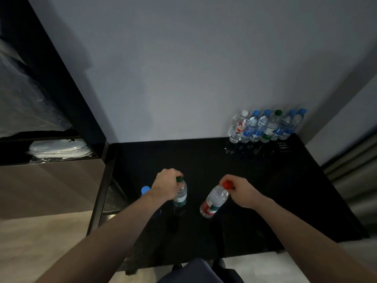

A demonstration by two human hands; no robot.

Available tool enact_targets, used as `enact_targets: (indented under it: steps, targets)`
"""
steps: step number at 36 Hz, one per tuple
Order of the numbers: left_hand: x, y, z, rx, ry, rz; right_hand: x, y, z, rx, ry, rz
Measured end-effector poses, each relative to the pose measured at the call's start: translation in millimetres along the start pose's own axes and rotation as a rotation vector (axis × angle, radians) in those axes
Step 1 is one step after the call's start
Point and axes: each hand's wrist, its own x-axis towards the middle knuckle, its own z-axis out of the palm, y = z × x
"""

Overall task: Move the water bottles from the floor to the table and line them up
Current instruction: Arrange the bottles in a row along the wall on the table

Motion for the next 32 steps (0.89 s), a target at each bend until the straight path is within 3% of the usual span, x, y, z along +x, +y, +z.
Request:
enact_targets:
  steps: [10,20,28,32]
  targets:
    - [1,0,-2,0.007,-0.02,0.007,-4,7,0,-0.039,0.003,0.026]
    - [2,-3,-1,0.007,-0.032,0.016,13,-8,25,-0.117,0.192,0.092]
    - [1,0,-3,0.014,-0.058,0.003,33,-30,26,-0.292,0.02,-0.039]
    - [-8,-1,1,0.1,0.029,0.099,39,-36,29,-0.31,-0.004,-0.061]
